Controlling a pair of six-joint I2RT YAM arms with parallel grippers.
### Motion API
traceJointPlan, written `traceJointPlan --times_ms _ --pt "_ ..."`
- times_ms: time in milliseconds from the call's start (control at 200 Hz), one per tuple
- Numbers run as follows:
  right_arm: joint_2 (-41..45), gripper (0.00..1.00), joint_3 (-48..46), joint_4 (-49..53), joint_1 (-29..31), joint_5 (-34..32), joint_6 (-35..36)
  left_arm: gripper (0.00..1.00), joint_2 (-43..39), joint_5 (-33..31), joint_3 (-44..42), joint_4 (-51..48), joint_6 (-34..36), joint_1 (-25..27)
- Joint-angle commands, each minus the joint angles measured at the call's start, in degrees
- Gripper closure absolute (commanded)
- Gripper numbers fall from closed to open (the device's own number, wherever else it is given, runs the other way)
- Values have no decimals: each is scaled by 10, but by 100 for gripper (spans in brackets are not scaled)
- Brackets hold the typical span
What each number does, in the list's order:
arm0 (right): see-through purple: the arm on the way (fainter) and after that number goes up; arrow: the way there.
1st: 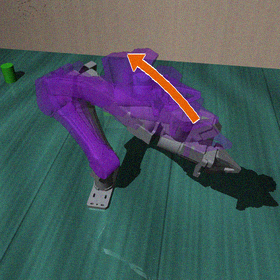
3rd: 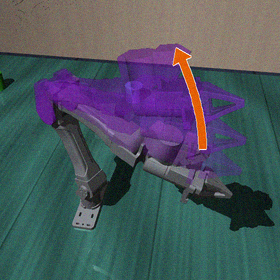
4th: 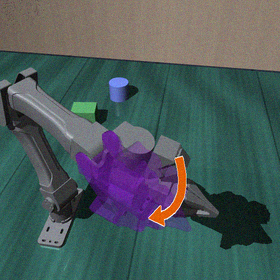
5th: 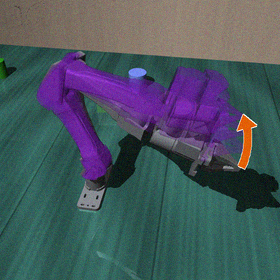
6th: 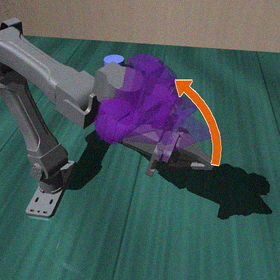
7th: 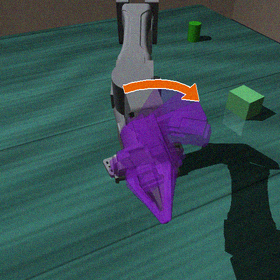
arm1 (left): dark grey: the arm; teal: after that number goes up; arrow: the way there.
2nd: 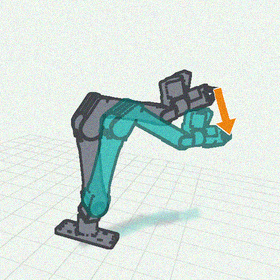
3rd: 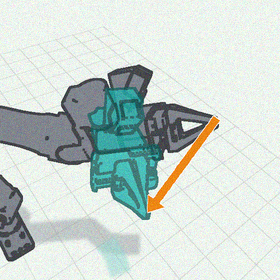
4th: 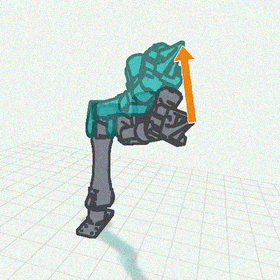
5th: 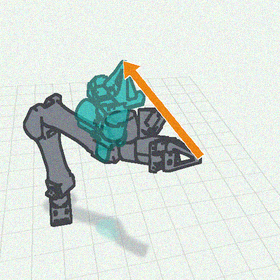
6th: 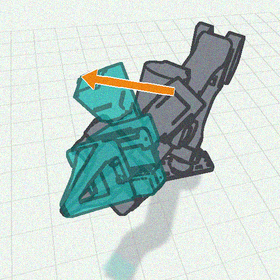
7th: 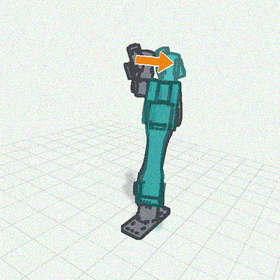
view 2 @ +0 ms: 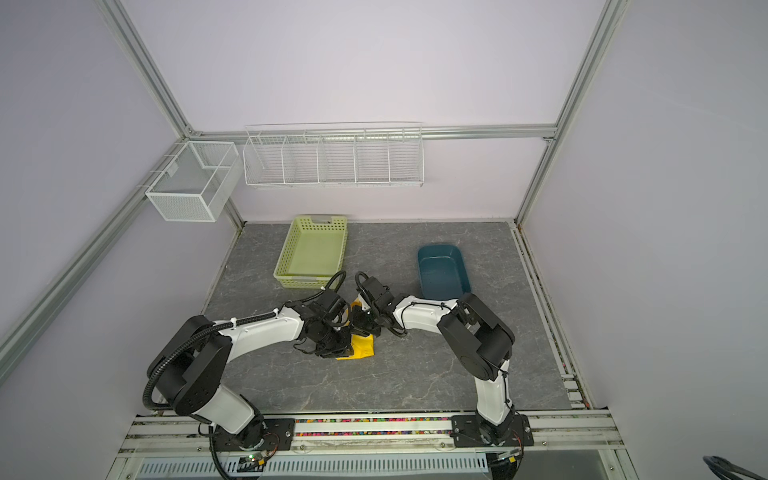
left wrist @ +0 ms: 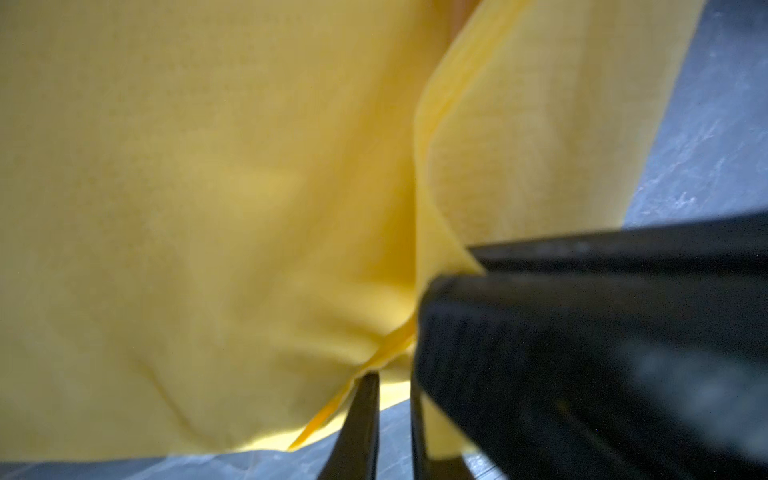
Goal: Place the utensils on the paper napkin and roll it up
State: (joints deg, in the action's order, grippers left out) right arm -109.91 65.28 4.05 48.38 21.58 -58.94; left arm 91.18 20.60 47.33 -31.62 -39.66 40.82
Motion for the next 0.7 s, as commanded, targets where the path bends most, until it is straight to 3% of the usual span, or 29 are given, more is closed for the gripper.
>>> traceJointPlan --times_ms 0,320,695 --pt "-26 89 -16 12 7 -44 -10 83 -35 -8 0 -1 6 8" --pt "-6 89 -7 35 7 -63 9 83 -108 -40 -31 -31 4 -45" --pt "-11 90 -5 10 8 -51 10 87 -68 -6 -58 -6 24 -58"
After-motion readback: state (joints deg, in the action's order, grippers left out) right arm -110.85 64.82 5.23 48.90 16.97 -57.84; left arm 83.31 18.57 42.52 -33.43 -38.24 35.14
